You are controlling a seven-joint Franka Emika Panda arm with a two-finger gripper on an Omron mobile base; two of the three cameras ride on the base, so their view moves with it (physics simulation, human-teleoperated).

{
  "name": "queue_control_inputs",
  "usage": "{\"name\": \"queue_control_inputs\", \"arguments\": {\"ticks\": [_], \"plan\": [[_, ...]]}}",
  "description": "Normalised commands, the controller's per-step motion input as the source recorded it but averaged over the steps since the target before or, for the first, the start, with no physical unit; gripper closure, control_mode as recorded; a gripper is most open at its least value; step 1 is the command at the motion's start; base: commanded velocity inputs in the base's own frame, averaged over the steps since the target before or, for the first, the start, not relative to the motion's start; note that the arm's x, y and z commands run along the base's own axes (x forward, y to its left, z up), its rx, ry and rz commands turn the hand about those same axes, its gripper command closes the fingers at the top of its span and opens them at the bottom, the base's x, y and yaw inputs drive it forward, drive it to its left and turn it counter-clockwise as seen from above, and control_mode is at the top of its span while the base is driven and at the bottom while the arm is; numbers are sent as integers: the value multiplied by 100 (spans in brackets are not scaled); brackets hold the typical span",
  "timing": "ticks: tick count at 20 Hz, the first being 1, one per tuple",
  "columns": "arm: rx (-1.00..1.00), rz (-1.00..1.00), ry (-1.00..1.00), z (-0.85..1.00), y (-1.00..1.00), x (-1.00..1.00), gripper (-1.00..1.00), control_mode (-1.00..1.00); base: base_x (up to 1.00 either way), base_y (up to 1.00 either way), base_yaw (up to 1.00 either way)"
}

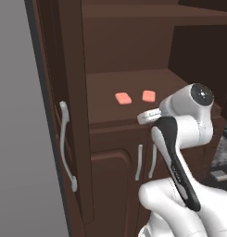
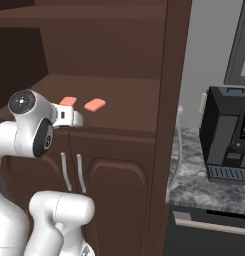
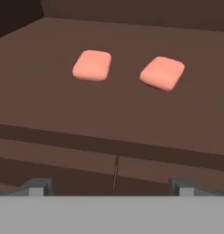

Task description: Pick up the bar soap and bar soap from the sink, and place them back in the cabinet, and close the cabinet doors.

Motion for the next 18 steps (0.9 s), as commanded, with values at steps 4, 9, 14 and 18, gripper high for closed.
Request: {"name": "queue_control_inputs", "arguments": {"ticks": [4, 9, 14, 18], "plan": [[-2, 6, -3, 0, -25, -100, -100, -100, 0, 0, 0], [-5, 3, 0, 0, -5, -92, -100, -100, 0, 0, 0], [-3, 0, 0, 0, 0, -68, -100, -100, 0, 0, 0], [-2, 0, 0, 0, 0, -64, -100, -100, 0, 0, 0]]}}
